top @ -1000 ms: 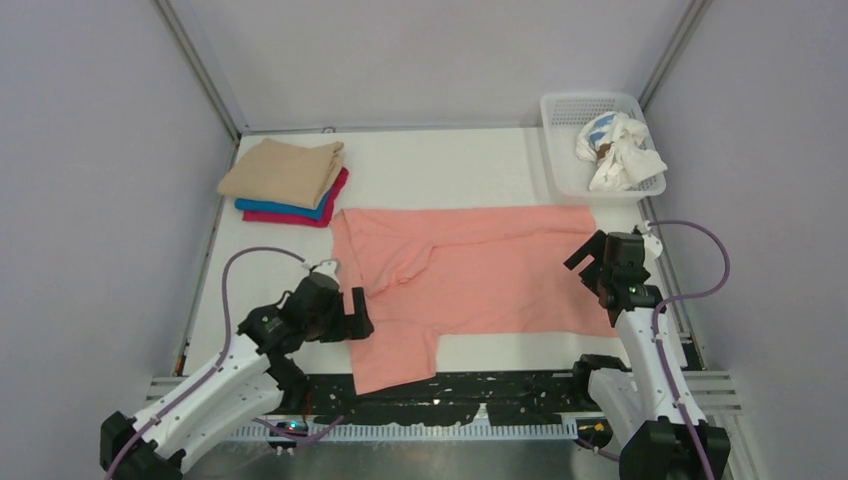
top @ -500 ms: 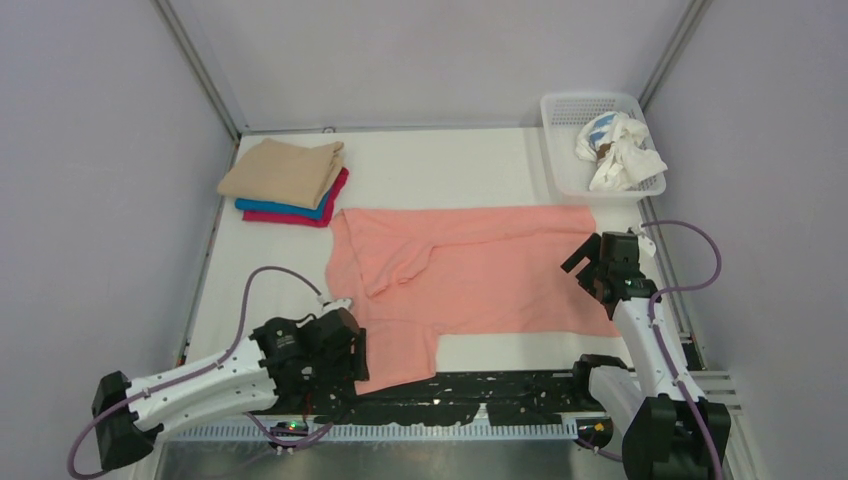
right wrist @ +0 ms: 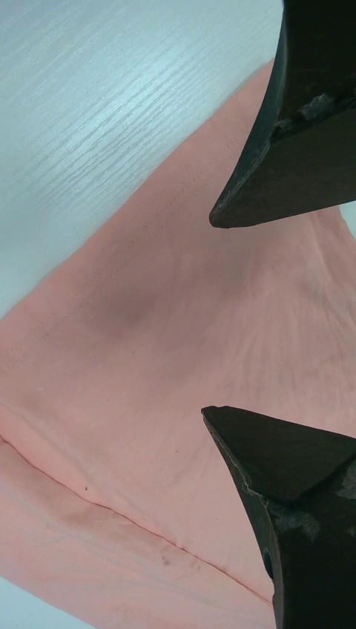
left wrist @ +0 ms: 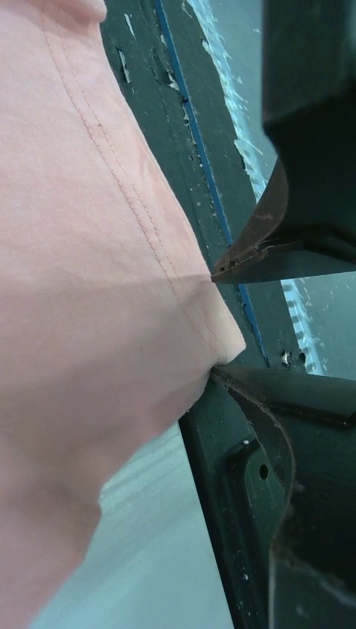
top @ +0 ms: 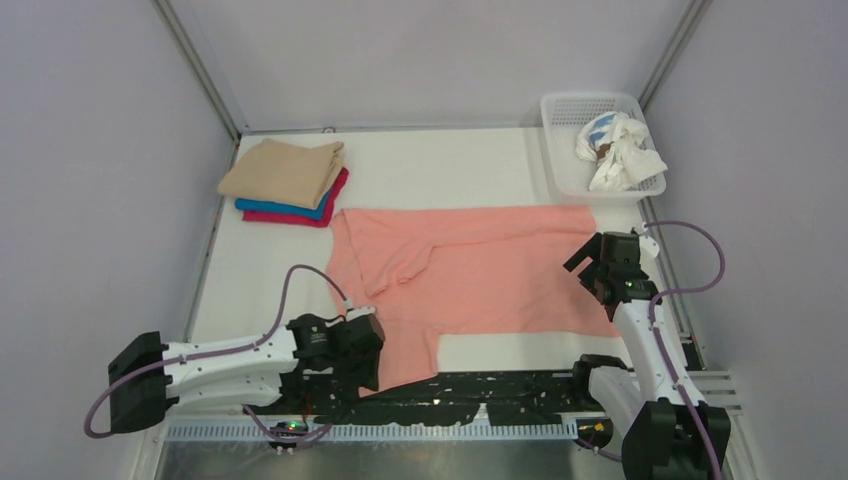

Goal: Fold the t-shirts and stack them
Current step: Grab the side of the flattened tshirt closest away from the robot with both arms

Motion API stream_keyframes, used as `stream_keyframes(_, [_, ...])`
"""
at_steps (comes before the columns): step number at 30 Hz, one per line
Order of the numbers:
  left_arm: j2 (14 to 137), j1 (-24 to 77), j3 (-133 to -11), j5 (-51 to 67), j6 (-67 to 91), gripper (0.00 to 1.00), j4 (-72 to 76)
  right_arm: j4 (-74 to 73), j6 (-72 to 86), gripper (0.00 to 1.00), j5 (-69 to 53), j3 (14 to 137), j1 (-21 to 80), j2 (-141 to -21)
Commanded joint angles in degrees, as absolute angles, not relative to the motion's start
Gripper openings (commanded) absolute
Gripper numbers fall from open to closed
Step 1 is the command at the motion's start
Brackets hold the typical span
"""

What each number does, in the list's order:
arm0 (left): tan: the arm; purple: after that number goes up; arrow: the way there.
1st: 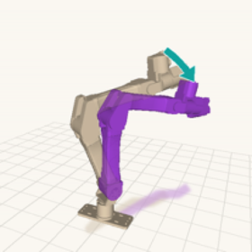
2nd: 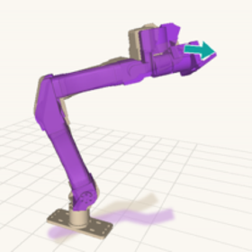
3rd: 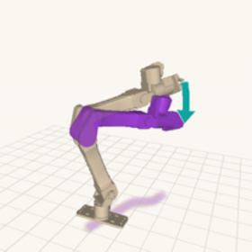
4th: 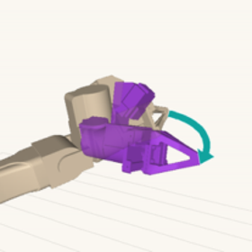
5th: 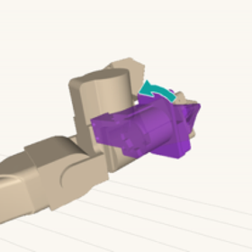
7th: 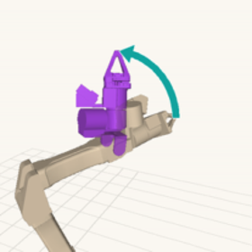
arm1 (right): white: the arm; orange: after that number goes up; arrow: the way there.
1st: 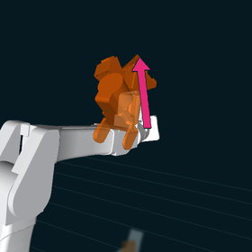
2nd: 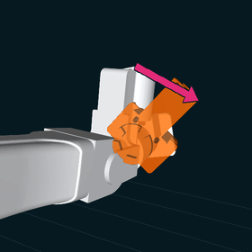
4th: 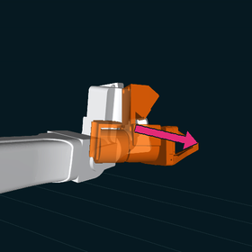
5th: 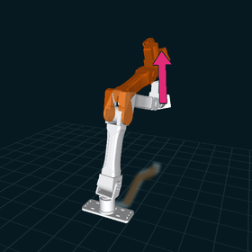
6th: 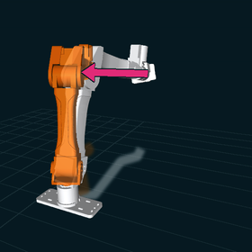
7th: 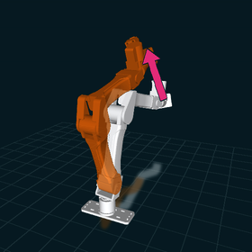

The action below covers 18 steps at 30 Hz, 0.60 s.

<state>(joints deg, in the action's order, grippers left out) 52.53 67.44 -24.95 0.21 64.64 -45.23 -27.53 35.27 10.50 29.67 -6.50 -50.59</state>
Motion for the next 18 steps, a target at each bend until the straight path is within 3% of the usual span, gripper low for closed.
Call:
stream_keyframes(1, [56.2, 68.7, -26.0, 0.5, 65.3, 0.44, -40.3, -27.6, 36.5, 0.95, 13.6, 29.7, -6.8, -48.8])
stream_keyframes(8, [65.8, 72.9, -31.7, -6.0, 66.4, 0.36, -48.3, -27.7, 37.4, 0.95, 14.8, 29.1, -6.8, -47.9])
stream_keyframes(11, [69.6, 73.9, -34.9, -8.4, 66.2, 0.02, -51.6, -28.8, 38.2, 0.95, 15.5, 29.2, -6.8, -47.8])
stream_keyframes(18, [64.1, 73.9, -37.6, -14.0, 57.6, 0.0, -47.3, -41.7, 42.6, 0.95, 17.5, 28.9, -6.8, -40.2])
